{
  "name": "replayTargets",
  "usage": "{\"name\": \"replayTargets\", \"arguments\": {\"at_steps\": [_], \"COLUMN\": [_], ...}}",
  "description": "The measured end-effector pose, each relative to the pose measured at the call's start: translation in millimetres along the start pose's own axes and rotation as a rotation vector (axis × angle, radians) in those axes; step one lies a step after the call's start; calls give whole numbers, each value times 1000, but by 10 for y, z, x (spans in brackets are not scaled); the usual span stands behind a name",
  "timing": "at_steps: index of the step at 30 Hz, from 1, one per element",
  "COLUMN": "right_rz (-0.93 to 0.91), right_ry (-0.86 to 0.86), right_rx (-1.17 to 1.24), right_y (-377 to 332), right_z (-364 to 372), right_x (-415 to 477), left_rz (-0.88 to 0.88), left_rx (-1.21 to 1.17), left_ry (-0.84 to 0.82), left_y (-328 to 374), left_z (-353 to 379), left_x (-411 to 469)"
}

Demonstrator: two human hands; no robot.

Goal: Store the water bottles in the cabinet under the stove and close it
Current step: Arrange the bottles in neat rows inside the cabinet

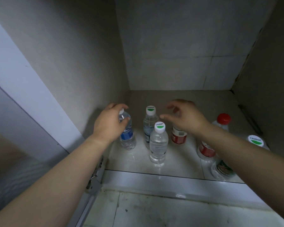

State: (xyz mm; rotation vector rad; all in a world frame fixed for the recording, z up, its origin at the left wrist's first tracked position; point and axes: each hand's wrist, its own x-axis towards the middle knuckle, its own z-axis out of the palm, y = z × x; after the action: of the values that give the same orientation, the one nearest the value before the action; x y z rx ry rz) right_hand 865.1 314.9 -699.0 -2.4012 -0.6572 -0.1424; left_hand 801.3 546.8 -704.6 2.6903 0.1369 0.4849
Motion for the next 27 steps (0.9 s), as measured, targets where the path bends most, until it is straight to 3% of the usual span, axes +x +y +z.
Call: {"name": "replayTargets", "arguments": {"at_steps": [5,8,13,20,27], "right_rz": [26,88,80,108,112], "right_ry": [26,-46,-4,21,24], "right_rx": [-239,-196,-59,-22,24], "right_y": [411,516,505,462,498], "right_z": [-73,-43,-24,56,4], "right_x": [95,85,51,109,81], "left_rz": [34,16,-33,-105,-51], "left_rx": [-63,-91,-125,-192,-256], "left_ry": [-6,-27,-160,-182,-188], "left_y": [213,296,327,539,536], "left_z": [153,235,371,543,601], "left_x": [52,89,78,287,342]}}
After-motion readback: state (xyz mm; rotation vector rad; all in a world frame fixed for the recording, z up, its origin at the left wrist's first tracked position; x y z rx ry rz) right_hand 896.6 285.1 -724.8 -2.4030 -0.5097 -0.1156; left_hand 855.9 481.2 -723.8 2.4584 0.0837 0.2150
